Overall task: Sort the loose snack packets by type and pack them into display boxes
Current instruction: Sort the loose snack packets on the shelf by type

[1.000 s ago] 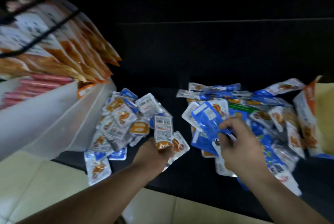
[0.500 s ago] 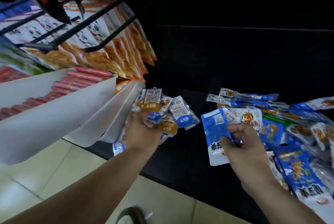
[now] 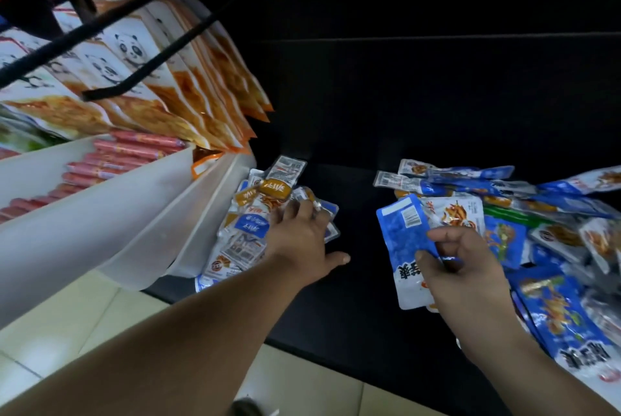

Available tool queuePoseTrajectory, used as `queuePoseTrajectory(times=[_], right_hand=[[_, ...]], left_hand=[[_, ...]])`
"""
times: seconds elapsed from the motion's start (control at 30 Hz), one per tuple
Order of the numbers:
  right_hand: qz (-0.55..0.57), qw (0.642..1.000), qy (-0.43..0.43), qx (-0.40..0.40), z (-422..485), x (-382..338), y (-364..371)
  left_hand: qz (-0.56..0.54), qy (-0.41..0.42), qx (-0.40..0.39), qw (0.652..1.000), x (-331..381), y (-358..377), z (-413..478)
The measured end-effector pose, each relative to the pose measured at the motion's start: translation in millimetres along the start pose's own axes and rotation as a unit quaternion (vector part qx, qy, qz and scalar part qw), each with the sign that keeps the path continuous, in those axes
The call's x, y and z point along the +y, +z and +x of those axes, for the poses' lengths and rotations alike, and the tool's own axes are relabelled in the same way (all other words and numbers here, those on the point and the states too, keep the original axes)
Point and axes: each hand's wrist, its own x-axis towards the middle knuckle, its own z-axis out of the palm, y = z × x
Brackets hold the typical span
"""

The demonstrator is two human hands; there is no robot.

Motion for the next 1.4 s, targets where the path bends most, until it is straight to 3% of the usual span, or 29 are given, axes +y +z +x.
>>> queuePoseTrajectory(times=[0.1, 0.5, 0.73, 0.87, 0.93, 1.1, 1.23, 1.33, 1.4], right_hand=[[0.009, 1.000, 0.004, -0.005, -3, -3, 8], [0.019, 1.000, 0.008, -0.023, -11, -4, 21], [0.022, 1.000, 0.009, 0.003, -11, -1, 6], [0.043, 0.999, 0.016, 0.003, -12, -5, -3], [0.048, 0.999, 0.013, -0.002, -13, -6, -4], [0.029, 0.999, 0.011, -0.013, -13, -12, 6], [0.032, 0.999, 0.009, -0.029, -6, -20, 24], [0.037, 0.999, 0.012, -0.028, -2, -22, 33], [0.036, 0.999, 0.014, -0.026, -1, -25, 38]], left_hand=[[-0.032, -0.007, 0.028, 0.999, -1, 13, -6], [-0.018, -0.007, -0.056, 0.998, -3, 0, -1], [-0.010, -0.007, -0.025, 1.000, -1, 8, -2], [0.003, -0.002, 0.064, 0.998, -7, -2, 1], [-0.003, -0.014, 0.070, 0.997, -14, -6, 1], [-0.126, -0.021, 0.106, 0.986, -25, 1, -1], [-0.305, -0.044, 0.192, 0.932, -40, 4, 1], [-0.433, -0.083, 0.196, 0.876, -66, 4, 7], [-0.426, -0.081, 0.195, 0.880, -79, 9, 6]])
